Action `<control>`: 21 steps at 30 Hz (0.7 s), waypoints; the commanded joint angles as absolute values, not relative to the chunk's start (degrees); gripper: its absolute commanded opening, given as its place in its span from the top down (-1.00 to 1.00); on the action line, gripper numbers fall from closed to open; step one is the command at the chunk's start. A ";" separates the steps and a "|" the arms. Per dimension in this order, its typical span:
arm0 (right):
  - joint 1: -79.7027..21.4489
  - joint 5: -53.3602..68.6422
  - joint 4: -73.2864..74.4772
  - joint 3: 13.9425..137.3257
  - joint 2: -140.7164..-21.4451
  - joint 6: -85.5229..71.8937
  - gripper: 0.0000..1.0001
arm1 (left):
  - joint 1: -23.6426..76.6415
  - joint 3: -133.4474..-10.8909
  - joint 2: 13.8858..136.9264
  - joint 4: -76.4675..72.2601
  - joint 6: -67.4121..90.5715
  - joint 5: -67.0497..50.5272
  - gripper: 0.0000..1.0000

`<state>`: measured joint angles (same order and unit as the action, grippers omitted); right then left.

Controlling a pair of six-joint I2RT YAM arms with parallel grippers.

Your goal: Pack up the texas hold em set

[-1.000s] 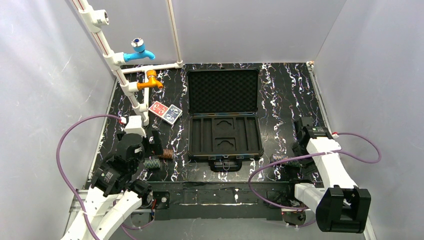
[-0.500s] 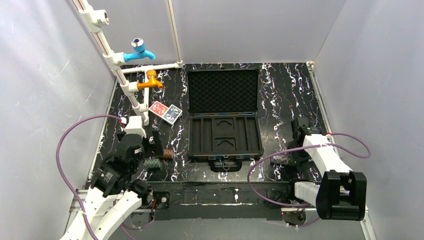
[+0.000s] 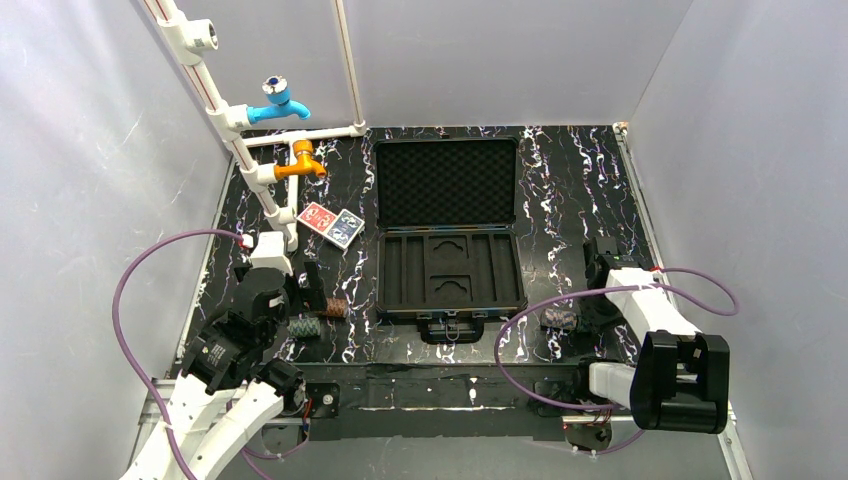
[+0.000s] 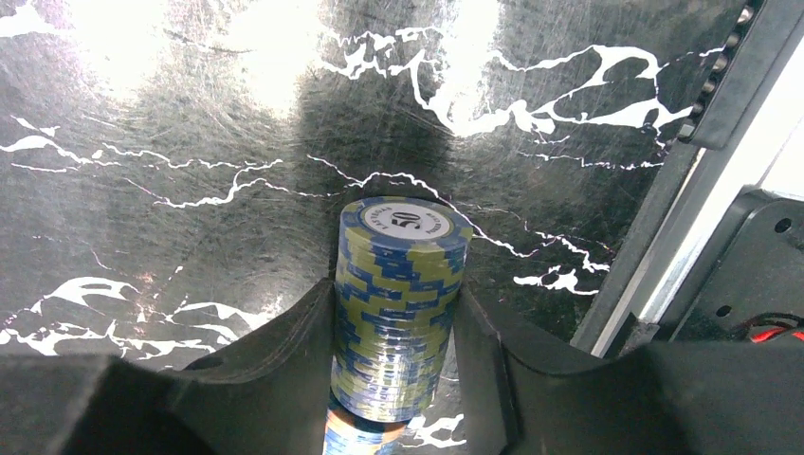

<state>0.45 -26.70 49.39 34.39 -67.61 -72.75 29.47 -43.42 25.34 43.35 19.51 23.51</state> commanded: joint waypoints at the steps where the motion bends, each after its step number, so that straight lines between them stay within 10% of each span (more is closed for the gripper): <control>1: 1.23 -29.02 48.02 35.40 -68.70 -71.69 0.13 | 29.71 -42.89 24.90 43.57 19.49 24.15 -0.99; 14: 1.87 -39.75 48.03 46.95 -69.61 -62.01 0.94 | 29.71 -42.55 23.00 43.69 19.69 24.30 -0.99; 21: 1.85 -40.09 43.85 50.98 -69.40 -52.83 0.97 | 29.71 -42.45 22.54 43.53 19.48 23.90 -0.99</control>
